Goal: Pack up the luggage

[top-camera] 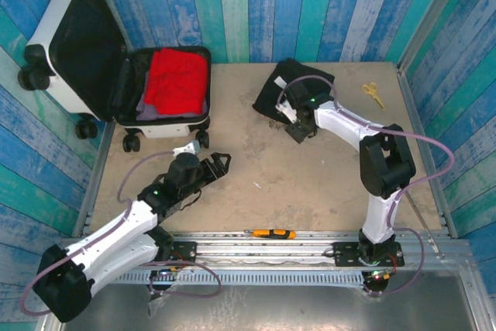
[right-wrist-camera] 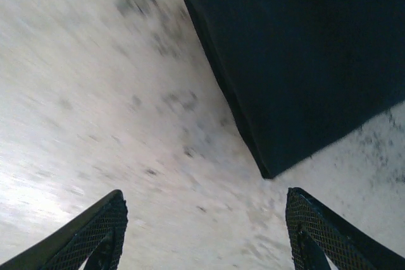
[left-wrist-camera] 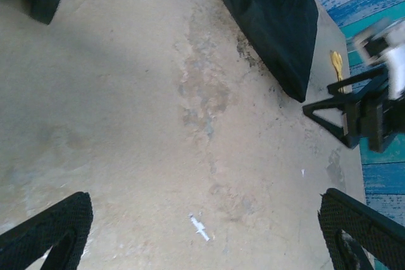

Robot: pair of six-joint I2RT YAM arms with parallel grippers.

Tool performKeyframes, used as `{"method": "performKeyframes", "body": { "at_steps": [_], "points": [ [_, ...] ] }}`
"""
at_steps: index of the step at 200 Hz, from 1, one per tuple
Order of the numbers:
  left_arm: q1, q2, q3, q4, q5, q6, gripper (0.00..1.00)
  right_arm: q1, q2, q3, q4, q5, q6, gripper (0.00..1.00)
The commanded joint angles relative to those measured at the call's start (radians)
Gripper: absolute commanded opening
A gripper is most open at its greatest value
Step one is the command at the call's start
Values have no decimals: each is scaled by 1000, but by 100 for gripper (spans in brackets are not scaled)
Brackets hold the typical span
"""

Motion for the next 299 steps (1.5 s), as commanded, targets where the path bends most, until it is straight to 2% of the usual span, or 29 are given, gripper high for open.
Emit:
{"method": "performKeyframes", "body": {
  "at_steps": [1,42,64,97,120,138,167,185,207,228,286,292,299],
  "points": [
    [-6,42,56,68,-19,19,96,-14,-27,-47,35,49,-117,69],
    [-7,108,96,48,-53,10,96,-15,101,50,-25,87,-110,71],
    [-6,163,126,42,-34,21,96,-11,151,99,-35,93,-113,70],
    [-6,225,99,133,18,-34,96,-15,209,112,-33,88,-108,67],
    [-6,257,83,190,49,-73,95,-25,241,113,-31,94,-94,61],
    [-7,277,79,209,49,-88,95,-25,251,124,-31,82,-85,50],
    [-7,326,68,280,58,-128,94,-24,240,139,-33,59,-59,19],
    [-10,387,90,348,95,-146,94,-17,216,147,-57,43,-50,8],
    [-26,487,148,367,108,-159,94,-15,177,162,-114,-15,-23,1],
    [-27,584,183,402,120,-209,94,-11,139,157,-152,-73,9,1],
    [-50,805,264,534,167,-306,94,1,67,92,-195,-120,61,1],
    [-53,816,270,540,168,-311,93,-1,60,83,-190,-96,68,10],
    [-56,827,274,547,167,-315,94,-1,52,75,-186,-75,73,31]
  ]
}}
